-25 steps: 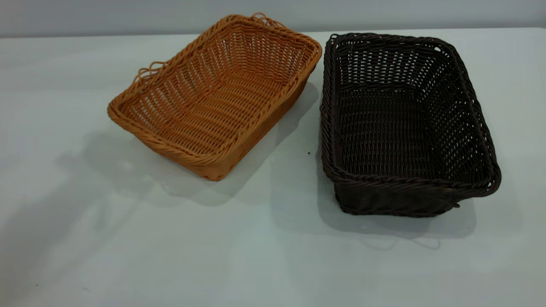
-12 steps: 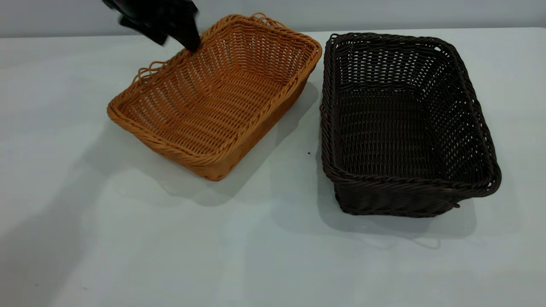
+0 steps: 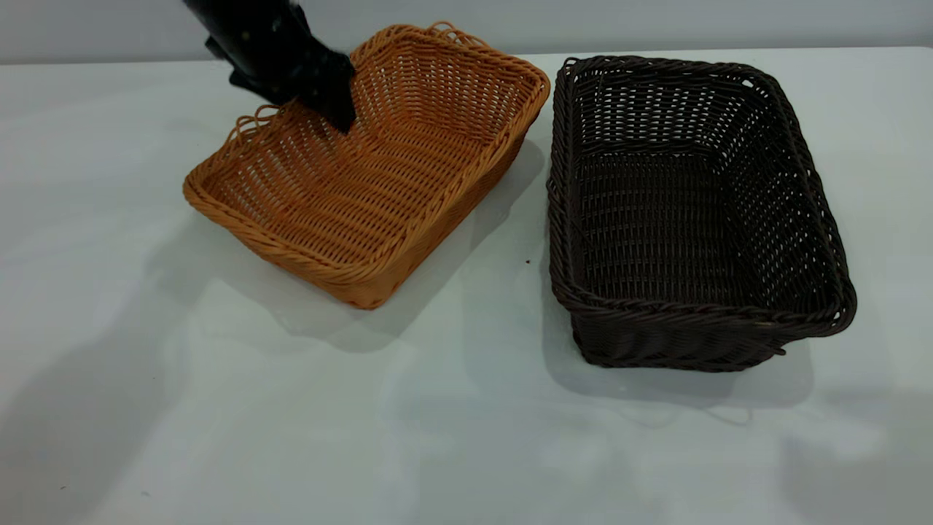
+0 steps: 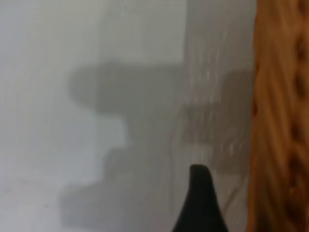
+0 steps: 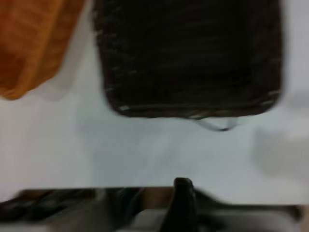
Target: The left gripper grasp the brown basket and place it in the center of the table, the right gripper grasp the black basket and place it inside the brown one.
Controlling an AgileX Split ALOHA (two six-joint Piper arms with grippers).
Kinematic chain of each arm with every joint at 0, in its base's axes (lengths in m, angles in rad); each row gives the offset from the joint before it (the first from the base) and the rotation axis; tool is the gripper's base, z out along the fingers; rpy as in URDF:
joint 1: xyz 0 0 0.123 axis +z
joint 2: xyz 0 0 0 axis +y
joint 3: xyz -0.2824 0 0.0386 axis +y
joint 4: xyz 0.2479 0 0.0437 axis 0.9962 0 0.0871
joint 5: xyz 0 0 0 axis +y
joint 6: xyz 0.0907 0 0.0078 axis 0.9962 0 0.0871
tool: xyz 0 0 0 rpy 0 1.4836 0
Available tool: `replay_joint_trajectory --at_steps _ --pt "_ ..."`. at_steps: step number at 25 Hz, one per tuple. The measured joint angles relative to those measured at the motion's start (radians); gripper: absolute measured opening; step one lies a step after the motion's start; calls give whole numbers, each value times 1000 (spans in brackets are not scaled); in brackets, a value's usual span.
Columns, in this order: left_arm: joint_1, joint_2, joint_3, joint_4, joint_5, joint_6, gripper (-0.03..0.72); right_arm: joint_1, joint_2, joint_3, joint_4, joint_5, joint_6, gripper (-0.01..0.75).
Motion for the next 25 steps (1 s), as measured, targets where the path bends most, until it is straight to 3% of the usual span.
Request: replay_joint_trajectory --at_steps 4,7,9,13,21,25 --pt "0 39 0 0 -9 0 364 0 171 -2 260 -15 -129 574" --pt "1 42 -1 -1 -23 2 183 0 318 -6 431 -18 -228 574" --pt "1 37 -2 -8 -14 2 115 0 406 -8 541 -17 -293 574" --pt "2 -12 -2 -1 -10 3 95 9 565 -9 723 -22 -383 574" --pt "7 -166 -2 12 -36 5 93 111 831 -18 1057 -49 -504 574" --pt "7 -171 -2 13 -47 5 93 117 937 -19 1212 -82 -604 574"
